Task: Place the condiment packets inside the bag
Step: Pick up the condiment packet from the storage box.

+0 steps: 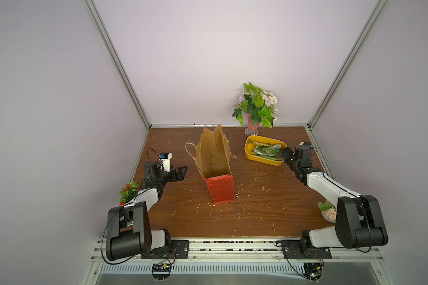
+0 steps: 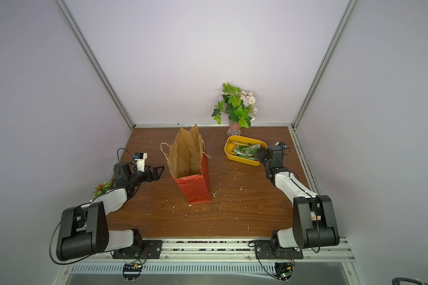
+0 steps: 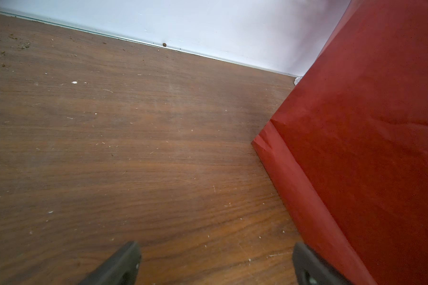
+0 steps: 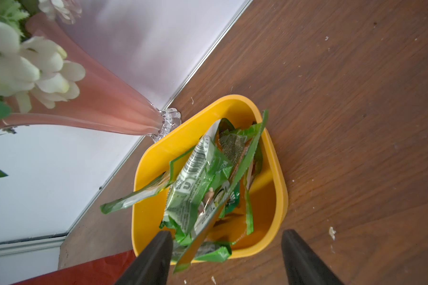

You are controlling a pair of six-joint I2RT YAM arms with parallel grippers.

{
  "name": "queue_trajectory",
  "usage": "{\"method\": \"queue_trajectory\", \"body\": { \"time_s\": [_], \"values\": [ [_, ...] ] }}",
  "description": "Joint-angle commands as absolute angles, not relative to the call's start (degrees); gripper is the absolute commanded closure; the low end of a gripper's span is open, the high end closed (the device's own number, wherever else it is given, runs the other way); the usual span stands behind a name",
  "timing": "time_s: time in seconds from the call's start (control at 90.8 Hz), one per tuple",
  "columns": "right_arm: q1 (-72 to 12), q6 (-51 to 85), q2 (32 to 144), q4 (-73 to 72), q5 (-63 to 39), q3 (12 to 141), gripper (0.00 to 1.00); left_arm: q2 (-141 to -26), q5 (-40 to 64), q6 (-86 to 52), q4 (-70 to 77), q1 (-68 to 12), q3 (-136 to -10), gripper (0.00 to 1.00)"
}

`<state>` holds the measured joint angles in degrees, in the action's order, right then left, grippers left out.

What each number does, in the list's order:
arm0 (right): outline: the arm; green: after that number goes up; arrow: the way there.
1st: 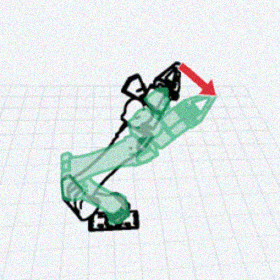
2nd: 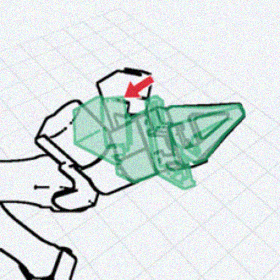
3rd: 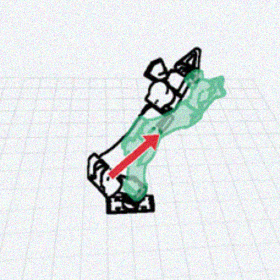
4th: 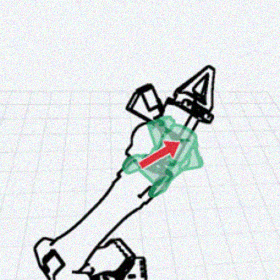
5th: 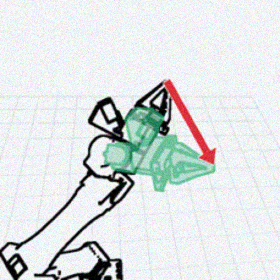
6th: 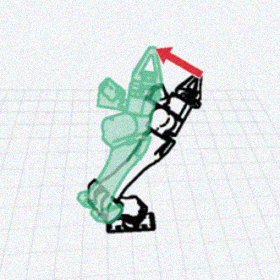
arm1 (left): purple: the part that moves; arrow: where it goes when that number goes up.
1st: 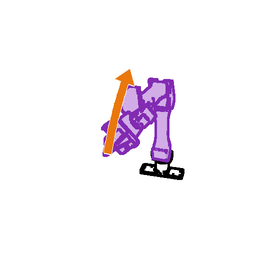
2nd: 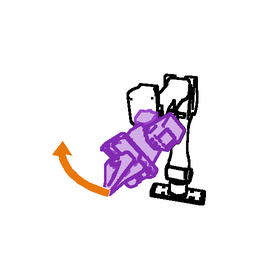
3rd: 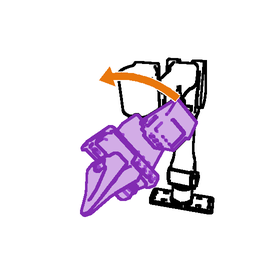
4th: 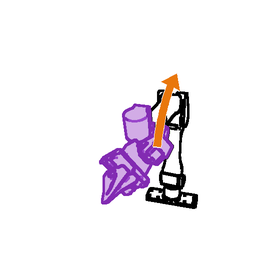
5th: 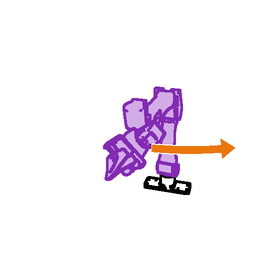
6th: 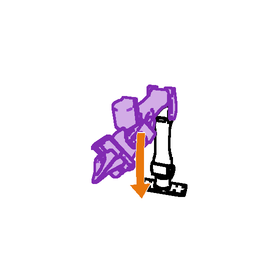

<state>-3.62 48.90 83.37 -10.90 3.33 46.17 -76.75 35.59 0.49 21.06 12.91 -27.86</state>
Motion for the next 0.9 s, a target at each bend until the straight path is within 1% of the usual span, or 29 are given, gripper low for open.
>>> {"method": "queue_trajectory", "body": {
  "time_s": [0.0,0.088,0.22,0.341,0.44,0.517,0.616,0.682,0.749,0.793,0.892],
  "values": [
    [-3.0,49.7,84.8,-14.0,1.7,48.9,0.28,-76.6,35.3,1.7,22.3,12.3,-27.2,0.01],
    [-2.8,49.7,86.9,-14.4,1.2,50.1,0.29,-76.5,35.2,1.7,22.3,12.3,-27.1,0.01],
    [-2.6,50.0,89.9,-15.2,-0.2,51.7,0.36,-76.5,34.7,1.8,22.4,12.3,-27.1,0.01],
    [-2.6,50.0,91.3,-15.6,-0.4,51.8,0.54,-76.3,34.5,2.0,22.4,12.3,-27.0,0.01],
    [-2.5,50.4,91.4,-16.1,-0.6,51.1,0.63,-76.1,34.6,2.1,22.4,12.3,-27.0,0.01],
    [-2.4,50.7,91.2,-16.6,-0.7,50.5,0.72,-76.0,34.7,2.1,22.3,12.3,-26.9,0.01],
    [-2.4,50.7,90.8,-16.5,-0.7,50.5,0.79,-75.7,34.7,2.1,22.4,12.3,-26.8,0.01],
    [-2.3,50.7,90.3,-16.1,-0.6,50.5,0.89,-75.6,34.9,2.3,22.4,12.3,-26.7,0.01],
    [-2.1,50.8,89.2,-15.9,-0.7,50.2,0.97,-75.5,34.8,2.3,22.4,12.3,-26.6,0.01],
    [-2.0,50.8,88.1,-15.9,-0.8,49.7,1.0,-75.3,34.9,2.4,22.5,12.3,-26.6,0.01],
    [-1.9,50.6,85.2,-15.3,-1.0,49.3,1.0,-75.3,34.7,2.3,22.5,12.3,-26.6,0.01]
  ]
}}
